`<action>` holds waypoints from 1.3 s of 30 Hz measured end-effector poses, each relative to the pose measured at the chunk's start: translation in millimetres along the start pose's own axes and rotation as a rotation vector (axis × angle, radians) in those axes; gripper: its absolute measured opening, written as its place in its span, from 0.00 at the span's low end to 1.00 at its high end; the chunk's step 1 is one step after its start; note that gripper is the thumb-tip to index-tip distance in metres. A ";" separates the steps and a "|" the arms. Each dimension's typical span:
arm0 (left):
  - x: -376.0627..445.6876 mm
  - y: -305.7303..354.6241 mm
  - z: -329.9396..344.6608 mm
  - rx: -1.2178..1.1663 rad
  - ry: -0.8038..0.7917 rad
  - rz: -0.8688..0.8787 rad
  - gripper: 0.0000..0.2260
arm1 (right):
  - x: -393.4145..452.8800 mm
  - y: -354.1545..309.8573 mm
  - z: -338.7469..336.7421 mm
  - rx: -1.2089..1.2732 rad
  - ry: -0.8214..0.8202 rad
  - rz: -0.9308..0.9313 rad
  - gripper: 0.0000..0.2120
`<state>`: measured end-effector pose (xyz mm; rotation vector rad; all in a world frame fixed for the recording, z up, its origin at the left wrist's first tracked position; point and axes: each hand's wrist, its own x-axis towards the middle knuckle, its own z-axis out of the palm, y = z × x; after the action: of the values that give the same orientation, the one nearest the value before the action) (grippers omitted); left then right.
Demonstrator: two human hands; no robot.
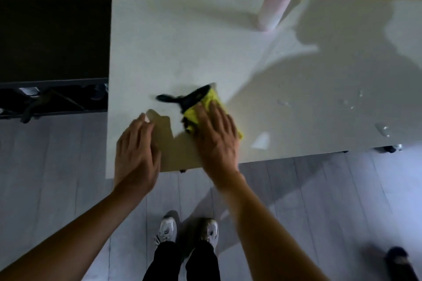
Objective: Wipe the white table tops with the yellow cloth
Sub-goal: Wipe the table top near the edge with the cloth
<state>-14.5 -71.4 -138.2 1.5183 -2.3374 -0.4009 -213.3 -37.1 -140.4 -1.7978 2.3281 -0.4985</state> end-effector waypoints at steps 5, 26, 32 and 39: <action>36.3 42.8 28.2 0.043 -0.072 0.215 0.25 | -5.7 123.1 -49.2 -0.046 0.111 0.343 0.30; 98.4 75.8 64.5 0.037 -0.034 0.171 0.26 | 69.2 93.9 -27.0 -0.008 -0.035 -0.123 0.27; 100.6 78.4 64.2 0.021 -0.037 0.169 0.25 | 93.8 200.3 -58.8 -0.026 0.147 0.284 0.27; 102.5 80.1 66.2 0.008 -0.031 0.152 0.25 | 115.5 235.6 -79.8 -0.029 0.136 0.572 0.26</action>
<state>-147.2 -130.1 -154.1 1.3350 -2.4606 -0.3796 -483.8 -82.5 -140.5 -1.0455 2.7860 -0.5032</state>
